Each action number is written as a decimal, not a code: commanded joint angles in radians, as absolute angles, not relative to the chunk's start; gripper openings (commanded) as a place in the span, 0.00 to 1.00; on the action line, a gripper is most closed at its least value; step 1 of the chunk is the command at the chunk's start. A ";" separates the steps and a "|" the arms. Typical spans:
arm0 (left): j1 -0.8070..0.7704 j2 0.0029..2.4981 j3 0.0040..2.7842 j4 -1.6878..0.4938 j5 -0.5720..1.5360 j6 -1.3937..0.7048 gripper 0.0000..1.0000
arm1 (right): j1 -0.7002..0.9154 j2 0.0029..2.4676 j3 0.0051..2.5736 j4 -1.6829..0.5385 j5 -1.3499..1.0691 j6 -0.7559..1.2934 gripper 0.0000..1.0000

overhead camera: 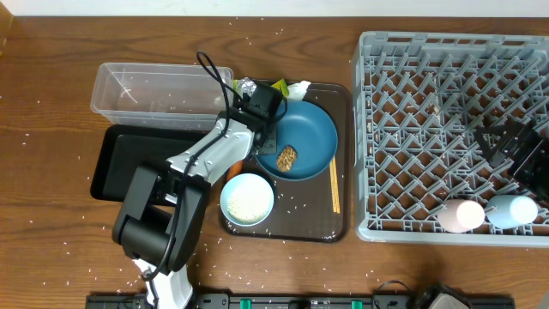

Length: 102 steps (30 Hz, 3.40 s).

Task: Sort waste into correct bins and load items into the dishwasher rack
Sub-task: 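Grasp the blue plate rim with the left gripper and lift it, then tilt the blue plate over the black tray to dump the food scrap, then hand the blue plate from the left gripper to the right gripper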

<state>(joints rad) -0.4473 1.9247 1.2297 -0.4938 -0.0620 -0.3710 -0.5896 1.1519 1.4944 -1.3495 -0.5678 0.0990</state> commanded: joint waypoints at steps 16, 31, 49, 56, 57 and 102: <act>-0.368 1.587 1.250 -0.748 -0.079 -0.355 0.06 | -0.580 1.152 1.488 -1.355 -0.528 0.100 0.99; -0.094 1.188 1.250 -1.211 -0.610 -0.489 0.06 | -0.580 1.152 1.488 -1.351 -0.523 0.099 0.99; -0.156 1.520 1.220 -1.255 -1.258 -0.645 0.06 | -0.580 1.152 1.488 -1.350 -0.524 0.099 0.99; -0.233 1.529 1.219 -1.229 -1.330 -0.581 0.06 | -0.580 1.152 1.488 -1.350 -0.523 0.099 0.99; -0.239 1.529 1.219 -1.229 -1.337 -0.573 0.06 | -0.580 1.152 1.488 -1.350 -0.524 0.099 0.99; -0.324 1.520 1.204 -1.264 -1.343 -0.543 0.06 | -0.580 1.152 1.488 -1.366 -0.520 0.096 0.99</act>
